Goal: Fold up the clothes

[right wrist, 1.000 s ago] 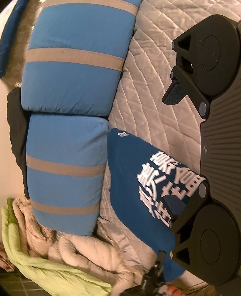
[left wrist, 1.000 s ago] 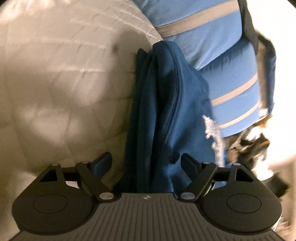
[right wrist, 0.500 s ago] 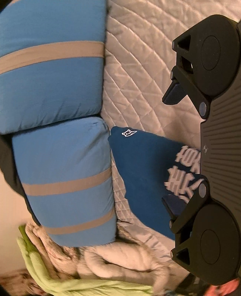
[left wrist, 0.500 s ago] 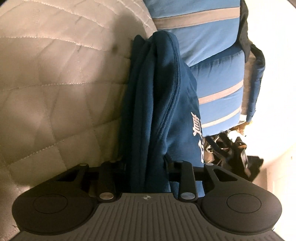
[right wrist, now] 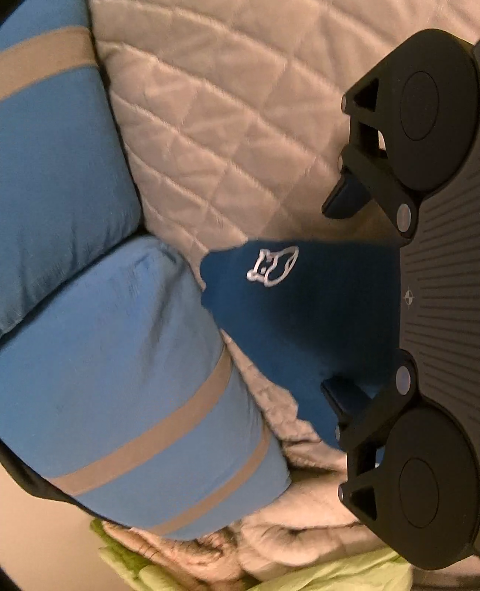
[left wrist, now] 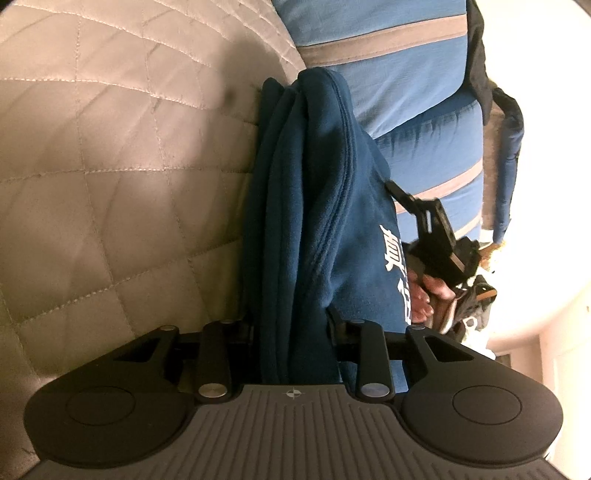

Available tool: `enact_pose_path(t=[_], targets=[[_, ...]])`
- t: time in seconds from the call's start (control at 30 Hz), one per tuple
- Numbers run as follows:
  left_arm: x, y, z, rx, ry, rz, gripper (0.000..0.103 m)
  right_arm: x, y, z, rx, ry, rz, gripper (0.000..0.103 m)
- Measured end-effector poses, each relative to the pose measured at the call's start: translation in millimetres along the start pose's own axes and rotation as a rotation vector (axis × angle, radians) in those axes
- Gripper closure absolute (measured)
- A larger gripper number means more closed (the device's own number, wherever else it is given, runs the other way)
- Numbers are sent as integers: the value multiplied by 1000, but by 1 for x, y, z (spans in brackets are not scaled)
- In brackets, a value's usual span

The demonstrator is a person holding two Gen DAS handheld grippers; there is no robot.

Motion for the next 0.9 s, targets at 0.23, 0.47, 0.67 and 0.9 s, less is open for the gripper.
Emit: enact_pose_path(t=[0.23,0.47,0.67,0.9], targets=[[-9,6,5,-47,-21,-9,76,18,1,2,-6,-3,30,75],[-54,23,24,-71,-28,-92,78,50,3,49,-11,11,118,79],[-72,53,29,-23,-35,-110,78,65,22,98,14,62,146,79],[-69,53,60,-94,-90,-116,78,89,36,87,56,92,167,79]])
Point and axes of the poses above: each gripper's, at about its wrist camera, not at the fingertips, and z roughly against the way its jaws point, x to its left, y to its underside, the point moved 5 cm from there along -z, roughly the way its jaws point, and after that the axes turned 9 degrees about x, right-handed, at the moved point
